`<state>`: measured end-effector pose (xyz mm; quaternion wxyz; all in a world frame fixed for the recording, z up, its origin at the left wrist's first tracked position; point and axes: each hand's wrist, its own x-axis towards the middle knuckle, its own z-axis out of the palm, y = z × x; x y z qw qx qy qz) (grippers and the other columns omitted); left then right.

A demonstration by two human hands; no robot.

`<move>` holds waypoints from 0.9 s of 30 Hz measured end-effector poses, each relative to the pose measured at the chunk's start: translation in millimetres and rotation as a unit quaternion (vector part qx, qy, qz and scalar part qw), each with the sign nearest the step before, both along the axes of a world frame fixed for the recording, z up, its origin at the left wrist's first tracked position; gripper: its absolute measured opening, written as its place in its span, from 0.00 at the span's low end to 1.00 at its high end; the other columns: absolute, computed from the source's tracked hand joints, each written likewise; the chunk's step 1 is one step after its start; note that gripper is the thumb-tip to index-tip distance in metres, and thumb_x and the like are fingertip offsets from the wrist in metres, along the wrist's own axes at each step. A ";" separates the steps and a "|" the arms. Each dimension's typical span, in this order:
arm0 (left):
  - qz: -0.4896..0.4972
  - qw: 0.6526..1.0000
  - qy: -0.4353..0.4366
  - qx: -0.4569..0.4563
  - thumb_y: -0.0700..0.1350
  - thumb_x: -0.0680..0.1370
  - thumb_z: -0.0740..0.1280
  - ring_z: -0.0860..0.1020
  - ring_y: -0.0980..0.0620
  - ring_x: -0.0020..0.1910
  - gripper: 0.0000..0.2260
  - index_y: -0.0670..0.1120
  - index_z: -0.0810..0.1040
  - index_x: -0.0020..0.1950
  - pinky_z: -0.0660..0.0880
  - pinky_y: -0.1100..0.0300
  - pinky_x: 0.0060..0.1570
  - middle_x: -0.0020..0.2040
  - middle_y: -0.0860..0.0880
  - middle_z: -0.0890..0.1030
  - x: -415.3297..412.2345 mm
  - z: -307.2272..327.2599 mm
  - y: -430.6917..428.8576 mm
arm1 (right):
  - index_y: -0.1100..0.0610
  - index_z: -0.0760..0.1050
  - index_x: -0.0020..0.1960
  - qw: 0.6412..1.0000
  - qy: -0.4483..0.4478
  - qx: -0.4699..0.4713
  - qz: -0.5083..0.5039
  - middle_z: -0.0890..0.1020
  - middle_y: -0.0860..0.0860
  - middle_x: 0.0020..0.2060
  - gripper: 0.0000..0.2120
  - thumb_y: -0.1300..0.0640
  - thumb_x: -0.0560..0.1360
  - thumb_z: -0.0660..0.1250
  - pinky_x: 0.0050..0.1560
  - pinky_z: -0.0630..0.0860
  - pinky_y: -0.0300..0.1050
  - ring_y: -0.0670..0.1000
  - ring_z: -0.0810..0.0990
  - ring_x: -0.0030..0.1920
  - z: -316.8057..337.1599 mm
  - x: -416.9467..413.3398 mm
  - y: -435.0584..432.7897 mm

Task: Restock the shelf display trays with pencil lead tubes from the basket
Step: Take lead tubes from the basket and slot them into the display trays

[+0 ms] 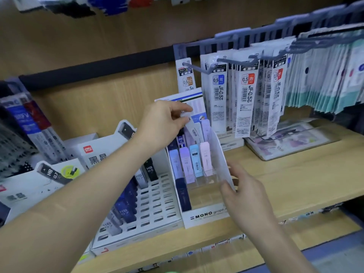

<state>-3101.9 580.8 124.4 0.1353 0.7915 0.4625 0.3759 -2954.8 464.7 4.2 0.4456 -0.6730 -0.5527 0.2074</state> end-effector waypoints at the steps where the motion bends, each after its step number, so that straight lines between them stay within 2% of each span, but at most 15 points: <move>1: 0.001 1.000 0.029 0.002 0.42 0.76 0.70 0.80 0.59 0.45 0.11 0.52 0.82 0.57 0.77 0.68 0.48 0.48 0.52 0.83 2.9 0.1 1.9 | 0.44 0.71 0.67 1.000 0.006 0.001 -0.001 0.83 0.43 0.48 0.19 0.58 0.78 0.61 0.46 0.76 0.45 0.46 0.79 0.49 0.2 0.0 0.7; 3: -0.004 0.997 0.083 -0.001 0.41 0.77 0.69 0.78 0.60 0.47 0.12 0.51 0.81 0.59 0.72 0.74 0.46 0.51 0.53 0.82 7.1 0.5 5.3 | 0.44 0.72 0.67 1.000 0.014 0.005 -0.002 0.82 0.42 0.49 0.19 0.58 0.79 0.61 0.47 0.75 0.43 0.45 0.79 0.50 0.4 0.3 2.0; 5: -0.012 0.991 0.131 -0.007 0.39 0.77 0.68 0.78 0.59 0.47 0.13 0.51 0.81 0.59 0.70 0.77 0.44 0.52 0.54 0.82 9.5 1.5 8.1 | 0.43 0.72 0.66 1.000 0.024 0.008 -0.005 0.82 0.41 0.49 0.18 0.57 0.79 0.61 0.48 0.75 0.43 0.44 0.79 0.50 -0.1 1.1 4.2; 8: -0.020 0.990 0.136 -0.012 0.39 0.76 0.69 0.77 0.66 0.41 0.12 0.49 0.82 0.58 0.70 0.79 0.39 0.44 0.59 0.81 9.8 7.0 11.9 | 0.44 0.72 0.68 0.999 0.033 0.003 -0.007 0.82 0.42 0.53 0.19 0.57 0.79 0.61 0.51 0.76 0.44 0.45 0.79 0.53 -2.5 1.9 8.0; 10: -0.026 0.991 0.128 -0.016 0.42 0.74 0.72 0.76 0.68 0.38 0.12 0.48 0.82 0.57 0.70 0.77 0.37 0.40 0.60 0.79 9.1 13.9 15.1 | 0.44 0.72 0.68 0.999 0.037 0.003 -0.010 0.82 0.42 0.54 0.20 0.57 0.79 0.61 0.52 0.76 0.45 0.45 0.79 0.53 -4.5 2.7 9.8; 12: -0.025 0.989 0.145 -0.026 0.48 0.72 0.74 0.78 0.62 0.38 0.11 0.48 0.83 0.53 0.72 0.72 0.37 0.39 0.57 0.81 8.1 21.4 19.0 | 0.44 0.71 0.69 0.999 0.048 0.006 -0.015 0.81 0.42 0.56 0.21 0.57 0.78 0.61 0.54 0.76 0.45 0.45 0.79 0.53 -5.8 4.0 11.9; 16: -0.006 0.977 0.213 -0.003 0.55 0.70 0.73 0.78 0.57 0.37 0.11 0.48 0.84 0.43 0.69 0.70 0.31 0.37 0.52 0.83 8.5 28.2 26.5 | 0.44 0.72 0.70 0.995 0.094 0.011 -0.021 0.81 0.41 0.57 0.21 0.57 0.78 0.62 0.55 0.76 0.43 0.42 0.79 0.52 -6.7 6.6 16.7; 19: 0.001 0.969 0.249 0.006 0.55 0.69 0.74 0.79 0.56 0.38 0.12 0.47 0.85 0.42 0.73 0.66 0.34 0.37 0.52 0.83 13.4 27.2 27.2 | 0.44 0.72 0.69 0.995 0.098 0.010 -0.017 0.82 0.41 0.55 0.21 0.57 0.79 0.61 0.55 0.76 0.42 0.42 0.79 0.53 -7.4 4.9 18.5; 22: 0.004 0.965 0.261 0.004 0.54 0.70 0.74 0.79 0.55 0.40 0.12 0.46 0.84 0.44 0.78 0.59 0.41 0.39 0.51 0.83 17.2 24.8 27.2 | 0.42 0.73 0.68 0.995 0.099 0.013 -0.021 0.84 0.41 0.49 0.19 0.56 0.79 0.62 0.50 0.76 0.40 0.38 0.80 0.45 -8.6 4.4 19.8; 25: 0.004 0.959 0.283 0.016 0.52 0.72 0.73 0.80 0.55 0.44 0.11 0.47 0.83 0.49 0.78 0.55 0.48 0.44 0.51 0.83 17.3 22.7 27.0 | 0.42 0.74 0.68 0.995 0.096 0.012 -0.024 0.84 0.41 0.48 0.19 0.56 0.79 0.62 0.47 0.76 0.38 0.38 0.79 0.43 -10.1 5.1 21.1; 27: 0.007 0.954 0.296 0.039 0.52 0.73 0.73 0.79 0.54 0.45 0.11 0.47 0.83 0.50 0.78 0.55 0.50 0.44 0.52 0.83 17.6 21.1 27.0 | 0.42 0.74 0.67 0.995 0.099 0.012 -0.025 0.84 0.42 0.44 0.19 0.56 0.79 0.62 0.45 0.77 0.39 0.39 0.80 0.40 -10.7 4.9 22.0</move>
